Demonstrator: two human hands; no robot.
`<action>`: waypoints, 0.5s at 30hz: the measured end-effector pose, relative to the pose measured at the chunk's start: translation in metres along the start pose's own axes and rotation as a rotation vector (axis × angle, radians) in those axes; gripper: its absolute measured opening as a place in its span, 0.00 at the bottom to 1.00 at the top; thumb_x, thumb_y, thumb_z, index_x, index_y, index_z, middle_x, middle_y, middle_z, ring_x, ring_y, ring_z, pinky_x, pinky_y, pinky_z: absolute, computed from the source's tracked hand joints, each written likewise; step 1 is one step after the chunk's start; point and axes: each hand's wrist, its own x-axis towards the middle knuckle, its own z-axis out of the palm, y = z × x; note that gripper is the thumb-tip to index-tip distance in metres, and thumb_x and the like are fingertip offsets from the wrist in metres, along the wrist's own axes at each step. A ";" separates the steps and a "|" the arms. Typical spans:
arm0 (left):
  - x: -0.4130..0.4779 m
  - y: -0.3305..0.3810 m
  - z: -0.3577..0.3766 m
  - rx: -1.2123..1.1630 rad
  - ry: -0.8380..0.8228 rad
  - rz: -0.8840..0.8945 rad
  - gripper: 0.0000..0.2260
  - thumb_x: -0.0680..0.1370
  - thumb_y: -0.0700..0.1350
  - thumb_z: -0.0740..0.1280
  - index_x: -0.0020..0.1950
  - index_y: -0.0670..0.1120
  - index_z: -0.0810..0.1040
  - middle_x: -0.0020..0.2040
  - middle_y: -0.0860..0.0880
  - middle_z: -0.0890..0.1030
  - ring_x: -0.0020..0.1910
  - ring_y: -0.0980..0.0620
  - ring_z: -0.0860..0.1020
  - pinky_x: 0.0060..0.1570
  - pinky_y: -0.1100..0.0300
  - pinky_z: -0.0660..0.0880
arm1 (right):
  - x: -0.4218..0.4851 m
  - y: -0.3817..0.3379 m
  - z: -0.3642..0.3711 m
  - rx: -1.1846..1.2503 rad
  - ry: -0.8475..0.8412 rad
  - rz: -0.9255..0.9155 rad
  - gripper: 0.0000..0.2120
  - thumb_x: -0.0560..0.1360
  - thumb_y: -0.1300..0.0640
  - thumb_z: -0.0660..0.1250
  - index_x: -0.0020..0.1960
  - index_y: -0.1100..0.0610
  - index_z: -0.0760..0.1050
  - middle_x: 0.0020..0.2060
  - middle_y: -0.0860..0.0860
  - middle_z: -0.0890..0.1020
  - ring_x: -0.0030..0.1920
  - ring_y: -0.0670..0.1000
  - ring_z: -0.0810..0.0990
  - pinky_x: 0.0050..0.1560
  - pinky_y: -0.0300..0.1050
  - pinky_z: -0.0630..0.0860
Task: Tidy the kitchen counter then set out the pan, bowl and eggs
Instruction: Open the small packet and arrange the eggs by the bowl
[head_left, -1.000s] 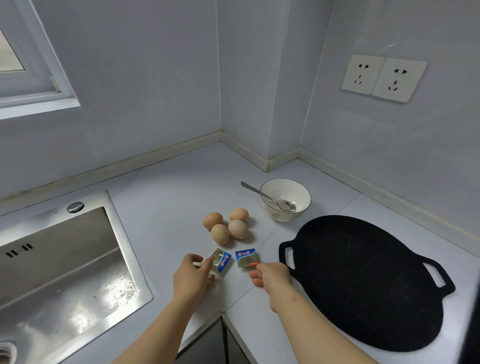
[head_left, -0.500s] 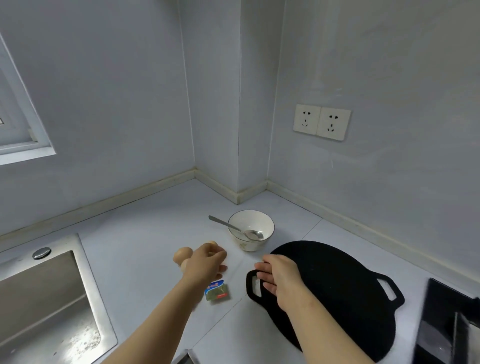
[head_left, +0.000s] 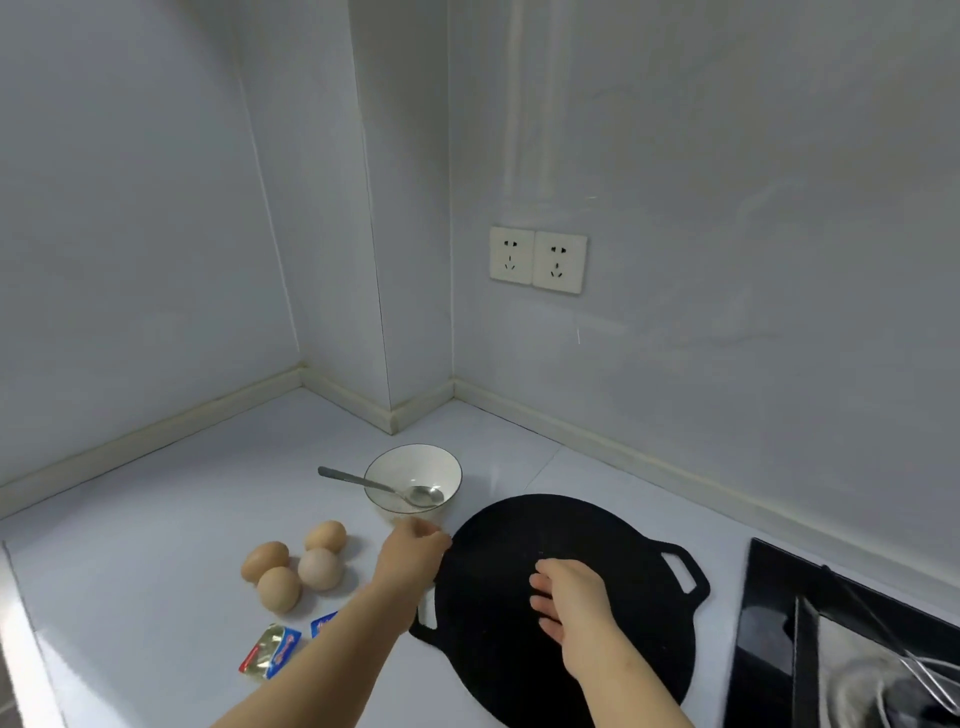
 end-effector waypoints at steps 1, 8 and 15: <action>0.005 -0.003 0.003 0.035 -0.039 -0.003 0.01 0.77 0.42 0.63 0.48 0.46 0.72 0.44 0.48 0.75 0.43 0.51 0.74 0.46 0.58 0.72 | 0.003 0.002 -0.003 -0.006 0.034 0.005 0.07 0.78 0.62 0.62 0.53 0.64 0.75 0.50 0.59 0.79 0.52 0.57 0.78 0.57 0.51 0.74; 0.036 -0.029 0.023 0.581 -0.285 0.103 0.14 0.79 0.44 0.60 0.64 0.53 0.73 0.62 0.48 0.74 0.55 0.50 0.74 0.56 0.60 0.71 | 0.024 0.028 -0.019 -0.096 0.229 -0.063 0.13 0.78 0.63 0.59 0.34 0.58 0.68 0.30 0.52 0.69 0.30 0.48 0.67 0.32 0.41 0.64; 0.043 -0.036 0.047 1.027 -0.462 0.262 0.34 0.74 0.64 0.62 0.75 0.60 0.51 0.77 0.51 0.55 0.76 0.39 0.46 0.72 0.38 0.44 | 0.023 0.050 -0.040 -0.304 0.311 -0.180 0.11 0.78 0.60 0.60 0.59 0.57 0.72 0.50 0.51 0.77 0.52 0.50 0.74 0.50 0.42 0.73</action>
